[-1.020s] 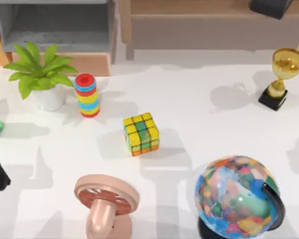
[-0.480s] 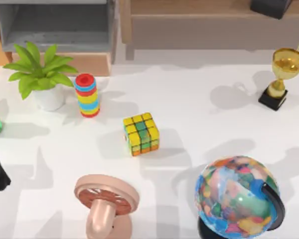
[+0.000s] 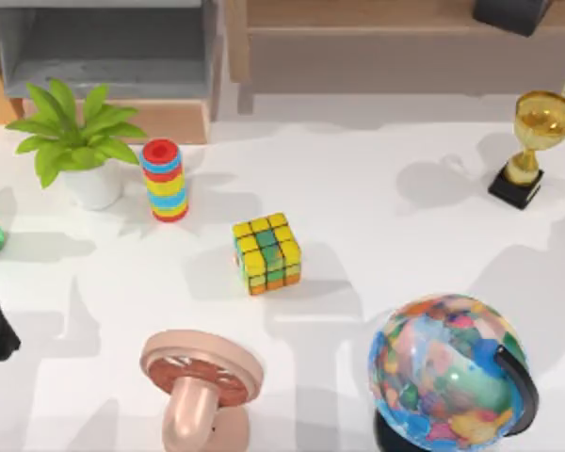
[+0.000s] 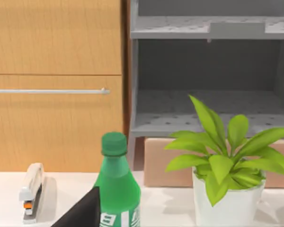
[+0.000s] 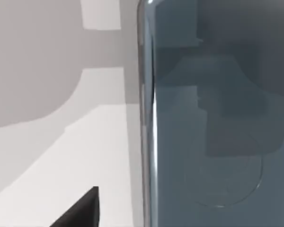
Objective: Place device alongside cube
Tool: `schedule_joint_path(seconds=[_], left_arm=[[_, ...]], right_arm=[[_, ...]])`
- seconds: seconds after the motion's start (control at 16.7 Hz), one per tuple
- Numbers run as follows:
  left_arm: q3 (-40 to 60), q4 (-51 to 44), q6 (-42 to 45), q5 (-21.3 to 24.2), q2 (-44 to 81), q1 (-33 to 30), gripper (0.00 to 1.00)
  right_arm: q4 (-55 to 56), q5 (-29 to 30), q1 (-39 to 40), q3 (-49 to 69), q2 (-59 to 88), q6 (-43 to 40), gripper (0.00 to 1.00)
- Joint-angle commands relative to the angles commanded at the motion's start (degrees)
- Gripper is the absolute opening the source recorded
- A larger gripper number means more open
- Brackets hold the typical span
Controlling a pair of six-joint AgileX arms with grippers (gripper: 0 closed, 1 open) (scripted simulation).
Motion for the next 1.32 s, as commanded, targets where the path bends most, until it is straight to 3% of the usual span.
schedule_joint_path(seconds=[0.6,1.2,1.32], left_arm=[[0.0,0.0,0.0,0.0,0.0,0.0,1.00],[0.0,0.0,0.0,0.0,0.0,0.0,1.00],[0.0,0.0,0.0,0.0,0.0,0.0,1.00]], right_arm=[[-2.9,-0.1,-1.2,4.8,6.6,-3.1,1.00],[4.3,0.0,-1.2,0.7,9.7,-3.1,1.00],[4.3,0.0,-1.2,0.7,9.7,-3.1,0.85]])
